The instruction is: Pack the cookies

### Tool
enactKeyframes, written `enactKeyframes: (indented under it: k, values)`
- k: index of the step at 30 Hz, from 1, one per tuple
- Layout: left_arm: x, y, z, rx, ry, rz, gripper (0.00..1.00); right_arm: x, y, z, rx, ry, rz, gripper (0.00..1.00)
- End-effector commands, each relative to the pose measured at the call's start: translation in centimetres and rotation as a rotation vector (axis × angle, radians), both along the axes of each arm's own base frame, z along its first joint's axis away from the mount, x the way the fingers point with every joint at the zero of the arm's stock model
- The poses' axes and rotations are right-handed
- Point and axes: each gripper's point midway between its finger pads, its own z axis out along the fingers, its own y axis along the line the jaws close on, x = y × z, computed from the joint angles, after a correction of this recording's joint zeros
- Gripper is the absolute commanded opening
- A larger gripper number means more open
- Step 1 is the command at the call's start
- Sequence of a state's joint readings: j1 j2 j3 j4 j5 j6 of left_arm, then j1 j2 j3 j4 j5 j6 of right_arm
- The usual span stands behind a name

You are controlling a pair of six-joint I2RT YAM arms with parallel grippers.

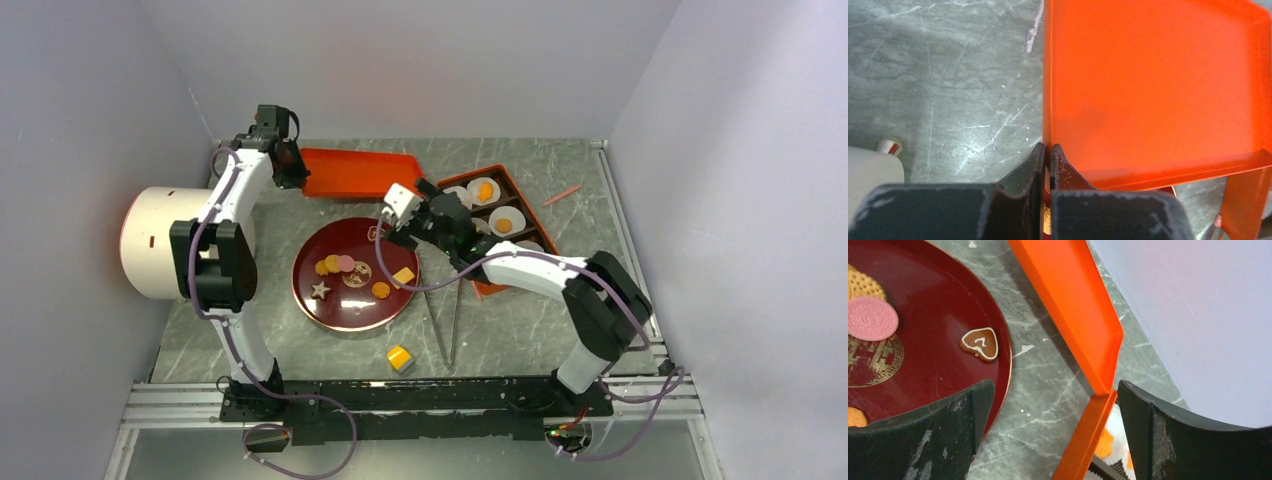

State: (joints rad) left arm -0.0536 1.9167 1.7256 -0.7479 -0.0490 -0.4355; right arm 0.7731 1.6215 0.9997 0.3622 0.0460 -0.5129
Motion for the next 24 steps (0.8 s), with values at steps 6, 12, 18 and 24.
enactKeyframes:
  k: [6,12,18,24]
  values:
    - [-1.1,-2.0,5.0,-0.115,-0.107,-0.045,0.05,3.7,4.4,2.2,-0.112,-0.328,0.047,0.95]
    - [-1.8,-2.2,5.0,-0.116,-0.097,-0.06,0.05,5.8,6.4,-1.1,-0.187,-0.366,0.043,0.92]
    - [-2.0,-2.5,5.0,-0.123,-0.091,-0.072,0.05,8.0,8.0,-2.7,-0.244,-0.426,0.009,0.81]
    - [-2.2,-2.8,5.3,-0.123,-0.096,-0.089,0.05,9.1,8.9,-3.2,-0.265,-0.442,0.009,0.64]
